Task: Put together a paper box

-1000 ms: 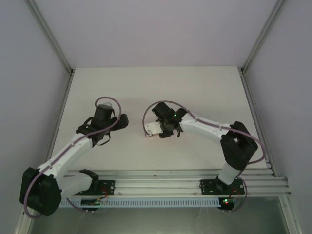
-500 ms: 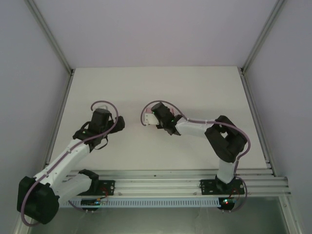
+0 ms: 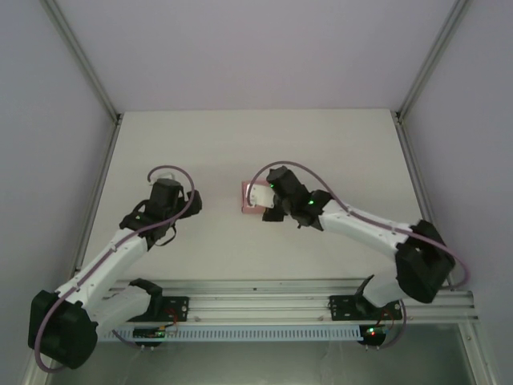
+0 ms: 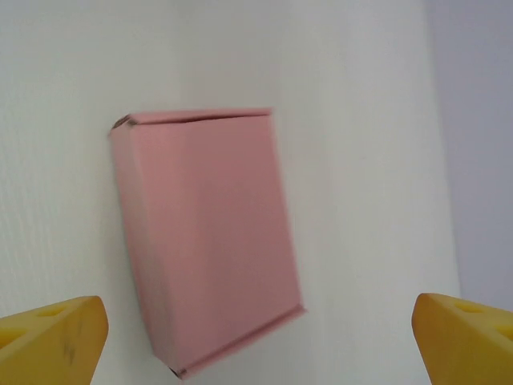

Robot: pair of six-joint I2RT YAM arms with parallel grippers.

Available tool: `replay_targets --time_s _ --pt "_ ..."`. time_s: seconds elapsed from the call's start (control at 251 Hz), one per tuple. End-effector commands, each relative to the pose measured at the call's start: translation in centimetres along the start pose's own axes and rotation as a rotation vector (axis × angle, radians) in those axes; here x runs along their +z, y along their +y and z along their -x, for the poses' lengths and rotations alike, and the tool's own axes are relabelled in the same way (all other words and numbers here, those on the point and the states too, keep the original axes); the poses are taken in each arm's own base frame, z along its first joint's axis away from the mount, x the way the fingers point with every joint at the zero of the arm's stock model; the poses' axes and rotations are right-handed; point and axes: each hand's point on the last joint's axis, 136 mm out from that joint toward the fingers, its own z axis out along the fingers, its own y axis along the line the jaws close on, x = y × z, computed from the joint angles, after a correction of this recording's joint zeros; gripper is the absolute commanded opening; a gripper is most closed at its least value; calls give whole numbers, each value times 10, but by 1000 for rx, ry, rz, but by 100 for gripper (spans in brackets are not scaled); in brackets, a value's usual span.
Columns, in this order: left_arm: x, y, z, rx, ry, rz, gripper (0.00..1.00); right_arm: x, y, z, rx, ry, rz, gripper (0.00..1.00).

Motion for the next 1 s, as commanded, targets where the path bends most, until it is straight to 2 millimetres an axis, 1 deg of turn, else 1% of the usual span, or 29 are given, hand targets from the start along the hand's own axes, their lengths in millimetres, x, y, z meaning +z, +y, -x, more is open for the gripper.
replay_targets --time_s 0.0,0.036,0.092,0.1,0.124,0.16,0.228,0.267,0.347,0.403,0.467,0.491,0.591,0.619,0.647,0.694,0.738,0.77,0.802,0.838,0.882,0.946,0.974,0.994 --pt "-11 11 40 14 -148 84 99 -28 -44 -24 342 -13 -93 99" --pt "-10 16 46 24 -188 120 100 -36 -65 -39 476 -22 -149 99" --pt "-7 30 56 28 -262 191 100 -45 -91 -75 677 -18 -243 99" --pt "-6 32 56 29 -270 200 100 -46 -92 -77 700 -23 -253 99" --pt "-2 38 59 28 -294 222 100 -48 -99 -95 771 -17 -291 99" --pt "3 47 61 20 -320 241 100 -50 -105 -121 850 -1 -338 99" --pt "16 61 64 19 -354 262 100 -50 -104 -166 951 33 -413 99" --pt "20 71 67 19 -375 289 100 -48 -101 -188 1006 34 -448 99" --pt "28 87 71 50 -415 339 99 -43 -93 -221 1106 4 -475 99" --pt "36 94 72 76 -424 341 100 -39 -86 -243 1184 -10 -485 99" --pt "46 98 69 93 -425 313 99 -32 -78 -257 1225 -20 -481 100" --pt "50 97 67 105 -425 288 100 -29 -76 -262 1231 -21 -490 100" --pt "65 97 59 127 -431 256 100 -19 -76 -272 1209 -80 -567 100" --pt "68 96 60 131 -443 246 100 -16 -74 -276 1218 -88 -582 100" --pt "71 96 59 135 -419 246 100 -13 -71 -282 1226 -76 -586 100" --pt "74 90 62 154 -423 211 100 -8 -67 -287 1232 -83 -594 99" --pt "74 88 64 167 -438 198 100 0 -61 -290 1234 -100 -583 99" --pt "73 85 68 177 -467 183 100 -3 -68 -288 1248 -148 -609 99" --pt "72 84 70 184 -490 171 100 -3 -64 -288 1252 -129 -587 99" --pt "71 83 71 187 -513 159 100 -4 -63 -293 1230 -85 -589 100" --pt "71 82 69 192 -545 132 100 -2 -64 -295 1254 -92 -594 100" --pt "78 88 57 172 -592 110 99 -3 -67 -296 1277 -98 -606 100" --pt "79 88 62 181 -633 113 100 -2 -67 -297 1258 -82 -603 100" --pt "81 88 61 188 -626 113 100 -1 -67 -297 1255 -72 -599 100"
